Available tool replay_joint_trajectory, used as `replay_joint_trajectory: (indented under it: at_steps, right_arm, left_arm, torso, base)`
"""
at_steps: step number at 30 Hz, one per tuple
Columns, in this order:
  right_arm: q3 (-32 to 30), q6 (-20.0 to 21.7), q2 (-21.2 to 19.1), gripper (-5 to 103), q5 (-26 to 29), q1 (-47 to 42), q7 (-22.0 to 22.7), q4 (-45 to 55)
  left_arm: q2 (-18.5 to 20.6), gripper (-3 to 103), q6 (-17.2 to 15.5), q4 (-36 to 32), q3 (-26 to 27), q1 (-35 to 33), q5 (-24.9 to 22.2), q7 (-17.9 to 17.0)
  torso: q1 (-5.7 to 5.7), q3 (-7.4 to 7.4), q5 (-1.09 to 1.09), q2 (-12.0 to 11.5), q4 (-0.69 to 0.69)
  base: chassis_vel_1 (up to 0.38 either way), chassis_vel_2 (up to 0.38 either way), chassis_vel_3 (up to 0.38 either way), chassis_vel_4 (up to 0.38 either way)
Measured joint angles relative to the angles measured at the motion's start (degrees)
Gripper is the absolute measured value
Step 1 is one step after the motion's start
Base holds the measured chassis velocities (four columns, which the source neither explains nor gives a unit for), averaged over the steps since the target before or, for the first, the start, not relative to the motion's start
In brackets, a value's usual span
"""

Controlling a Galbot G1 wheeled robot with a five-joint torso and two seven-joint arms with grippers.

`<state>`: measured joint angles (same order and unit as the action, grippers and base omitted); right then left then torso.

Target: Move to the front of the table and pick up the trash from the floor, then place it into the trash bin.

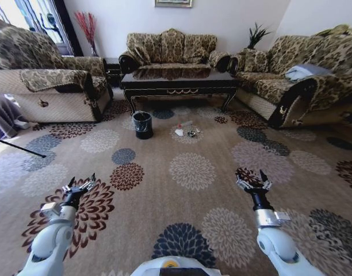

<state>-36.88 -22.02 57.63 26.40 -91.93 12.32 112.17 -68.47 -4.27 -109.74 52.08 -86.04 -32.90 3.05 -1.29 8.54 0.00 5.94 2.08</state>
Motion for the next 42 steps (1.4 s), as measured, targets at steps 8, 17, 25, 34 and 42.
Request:
replay_joint_trajectory:
  at_steps: [8, 17, 25, 34, 42]
  right_arm:
    - [-0.2, -0.2, 0.1, 100, -0.1, -0.1, -0.1, 0.1]
    - [-0.3, 0.0, 0.2, 100, -1.0, -0.1, 0.5, 0.4]
    - [-0.3, 0.2, 0.4, 100, -1.6, -0.2, 0.8, 0.5]
    - [-0.2, 0.2, 0.4, 100, -1.8, -0.2, 0.8, 0.4]
    - [0.0, 0.2, 0.5, 100, -2.1, -0.2, 0.8, 0.2]
  left_arm:
    - [-0.2, 100, 0.0, -0.5, 0.1, -0.2, 0.1, 0.0]
    - [-0.3, 100, 0.1, -0.9, 0.5, -0.5, -0.1, 0.1]
    - [-0.4, 100, 1.2, -0.9, 0.5, -0.5, -0.2, 0.2]
    - [-0.5, 100, 1.4, -0.7, 0.5, -0.5, -0.3, 0.3]
    - [-0.8, 100, 1.8, -0.2, 0.4, -0.4, -0.1, 0.4]
  torso:
    - [0.28, -1.64, 0.00, -1.9, 0.00]
    - [0.51, -3.50, 0.00, -4.0, 0.00]
    - [0.35, -4.34, 0.00, -4.6, 0.00]
    - [0.29, -4.27, 0.00, -4.5, 0.00]
    - [0.26, -4.09, -0.01, -4.3, 0.00]
  base:
    - [0.000, 0.000, 0.000, 0.000]
    - [0.000, 0.000, 0.000, 0.000]
    - [0.000, 0.000, 0.000, 0.000]
    - [-0.013, 0.015, 0.015, -0.017]
    - [-0.095, 0.108, 0.093, -0.104]
